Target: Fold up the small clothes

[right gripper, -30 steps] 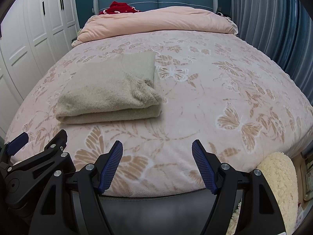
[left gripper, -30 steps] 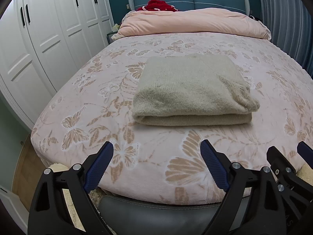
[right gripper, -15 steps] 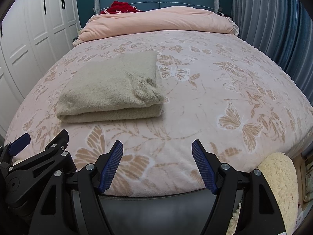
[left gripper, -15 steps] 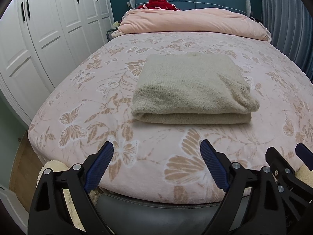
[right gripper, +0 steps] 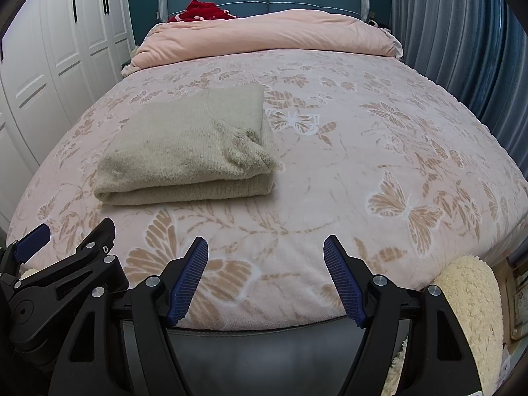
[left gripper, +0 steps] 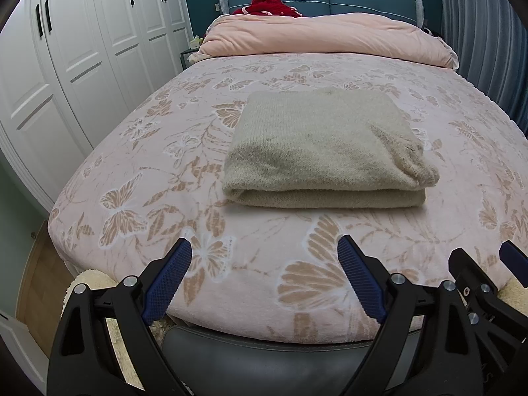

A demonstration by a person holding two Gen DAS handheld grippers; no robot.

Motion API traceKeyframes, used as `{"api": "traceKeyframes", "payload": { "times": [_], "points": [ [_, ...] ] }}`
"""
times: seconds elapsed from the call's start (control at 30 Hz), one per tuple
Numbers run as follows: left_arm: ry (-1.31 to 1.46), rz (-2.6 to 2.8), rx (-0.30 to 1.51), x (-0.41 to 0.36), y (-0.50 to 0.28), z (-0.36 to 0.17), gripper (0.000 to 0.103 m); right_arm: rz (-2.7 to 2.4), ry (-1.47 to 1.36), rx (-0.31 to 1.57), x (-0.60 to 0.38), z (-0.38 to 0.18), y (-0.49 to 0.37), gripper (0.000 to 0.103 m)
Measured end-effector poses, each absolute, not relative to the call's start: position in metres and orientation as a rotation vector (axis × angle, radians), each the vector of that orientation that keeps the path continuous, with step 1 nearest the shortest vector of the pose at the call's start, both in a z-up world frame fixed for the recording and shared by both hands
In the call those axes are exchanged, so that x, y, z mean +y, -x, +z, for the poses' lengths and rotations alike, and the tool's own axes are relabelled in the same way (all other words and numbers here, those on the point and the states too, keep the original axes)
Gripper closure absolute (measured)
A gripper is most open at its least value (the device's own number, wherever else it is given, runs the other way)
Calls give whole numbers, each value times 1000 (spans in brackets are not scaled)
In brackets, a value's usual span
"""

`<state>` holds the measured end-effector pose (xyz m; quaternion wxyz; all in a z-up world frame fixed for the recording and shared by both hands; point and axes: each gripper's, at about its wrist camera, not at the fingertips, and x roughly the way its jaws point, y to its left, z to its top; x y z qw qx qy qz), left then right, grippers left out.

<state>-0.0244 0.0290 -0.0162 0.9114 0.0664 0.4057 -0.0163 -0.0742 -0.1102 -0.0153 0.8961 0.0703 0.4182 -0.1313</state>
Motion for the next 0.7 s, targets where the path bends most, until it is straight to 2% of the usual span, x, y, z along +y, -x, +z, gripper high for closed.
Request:
{"api": "traceKeyframes", "payload": {
  "times": [0.7],
  "points": [
    [-146,-23,830,28,27,-17,16,-270,-145,869,-112,-15,73,31]
  ]
}}
